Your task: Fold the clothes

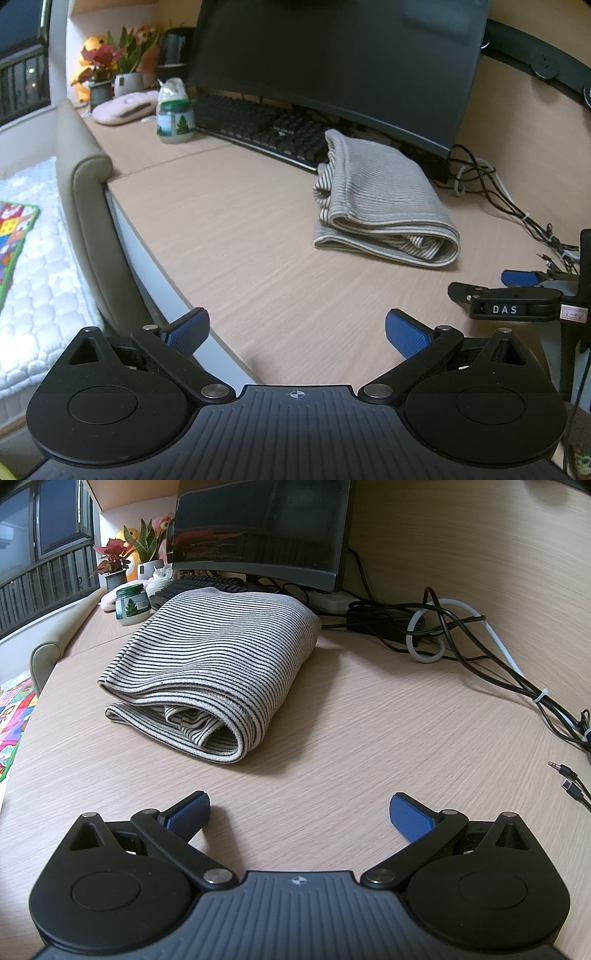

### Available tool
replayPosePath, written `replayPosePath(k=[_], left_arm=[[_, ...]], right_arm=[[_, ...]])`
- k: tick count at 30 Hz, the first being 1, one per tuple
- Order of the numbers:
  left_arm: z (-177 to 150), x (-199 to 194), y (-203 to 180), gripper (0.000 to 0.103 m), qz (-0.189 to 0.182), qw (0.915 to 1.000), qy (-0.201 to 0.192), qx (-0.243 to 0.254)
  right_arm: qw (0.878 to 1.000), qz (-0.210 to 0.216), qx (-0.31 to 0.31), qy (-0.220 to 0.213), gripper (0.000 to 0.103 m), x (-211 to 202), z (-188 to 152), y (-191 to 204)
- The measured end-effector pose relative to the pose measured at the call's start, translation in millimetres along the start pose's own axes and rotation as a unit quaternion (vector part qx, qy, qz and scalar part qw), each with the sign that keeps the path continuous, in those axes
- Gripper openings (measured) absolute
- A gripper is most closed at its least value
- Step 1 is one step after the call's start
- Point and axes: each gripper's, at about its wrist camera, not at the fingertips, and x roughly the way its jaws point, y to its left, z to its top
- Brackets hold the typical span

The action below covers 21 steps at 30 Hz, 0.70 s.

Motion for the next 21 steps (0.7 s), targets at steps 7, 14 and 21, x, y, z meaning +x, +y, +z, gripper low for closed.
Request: replayPosePath(k=[7, 14, 21], left_arm=[[3.9, 0.5, -5.2, 0.103, 0.005, 0.9999, -0.006, 0.013], [8.0, 1.6, -11.4, 0.103, 0.013, 0.9993, -0.013, 0.031], [13.5, 8.9, -14.1, 0.103, 0.005, 0.9998, 0.005, 0.017]], right_arm=[[1.000, 0.000, 0.000, 0.000, 0.103, -0.1, -0.1, 0.1], [1.000, 0.000, 0.000, 0.000, 0.103, 0.0, -0.1, 0.1], [1.000, 0.000, 0.000, 0.000, 0.103, 0.1, 0.1, 0.3]])
